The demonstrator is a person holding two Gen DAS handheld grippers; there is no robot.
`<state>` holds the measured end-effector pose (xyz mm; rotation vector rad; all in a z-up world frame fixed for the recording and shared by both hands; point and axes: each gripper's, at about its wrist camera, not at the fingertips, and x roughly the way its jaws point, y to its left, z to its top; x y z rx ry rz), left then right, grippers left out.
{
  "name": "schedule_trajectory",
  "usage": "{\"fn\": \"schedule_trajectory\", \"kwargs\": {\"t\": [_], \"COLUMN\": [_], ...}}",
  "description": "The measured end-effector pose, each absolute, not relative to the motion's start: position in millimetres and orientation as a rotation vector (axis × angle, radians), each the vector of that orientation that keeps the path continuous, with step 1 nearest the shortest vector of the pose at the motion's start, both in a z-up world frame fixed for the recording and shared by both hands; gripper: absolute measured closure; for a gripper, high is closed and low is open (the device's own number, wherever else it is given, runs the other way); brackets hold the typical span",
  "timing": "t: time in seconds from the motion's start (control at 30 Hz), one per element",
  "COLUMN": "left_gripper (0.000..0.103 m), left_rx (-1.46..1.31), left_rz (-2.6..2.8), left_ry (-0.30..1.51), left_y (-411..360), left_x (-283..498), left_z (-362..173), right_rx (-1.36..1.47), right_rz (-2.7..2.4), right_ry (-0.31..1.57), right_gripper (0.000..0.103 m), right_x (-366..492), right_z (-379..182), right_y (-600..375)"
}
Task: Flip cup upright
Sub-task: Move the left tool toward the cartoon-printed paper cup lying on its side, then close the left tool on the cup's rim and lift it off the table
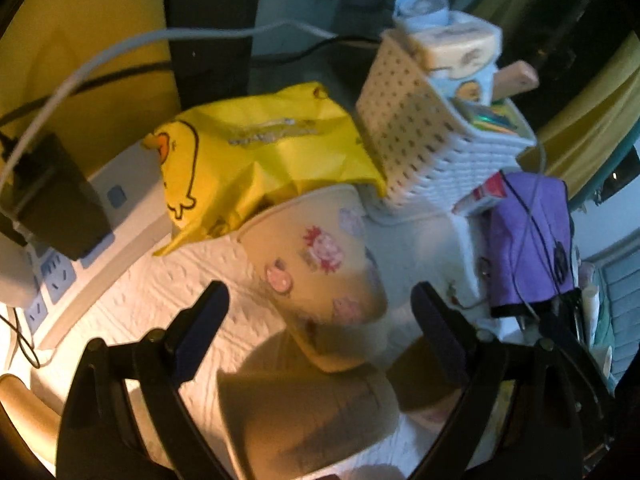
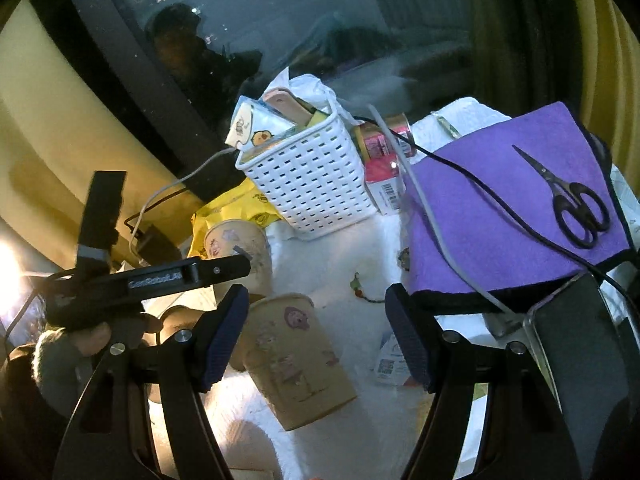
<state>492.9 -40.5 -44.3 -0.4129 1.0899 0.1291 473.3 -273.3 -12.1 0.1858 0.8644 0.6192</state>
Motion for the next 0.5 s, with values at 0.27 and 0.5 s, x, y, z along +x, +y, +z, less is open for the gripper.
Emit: {"fn": "schedule_trajectory", "kwargs": {"t": [0.27, 0.5], "left_gripper": [0.034, 0.035], "left_rx": [-0.386, -0.368], "left_rz": [0.087, 0.011], "left_ry": [1.088, 0.978], "left_y": [-49.7, -63.8], "left_x": [500.7, 469.3], "left_z": [-50.4, -14.1], "right_rx": [0.17, 0.146], "right_rz": [0.615, 0.623], "right_ry": [0.852, 0.782], "right_gripper": [0.029, 0.029], "right_x": [468.9, 445.5], "right_z": [-7.5, 21.0], "right_y": [-274.4, -274.9]}}
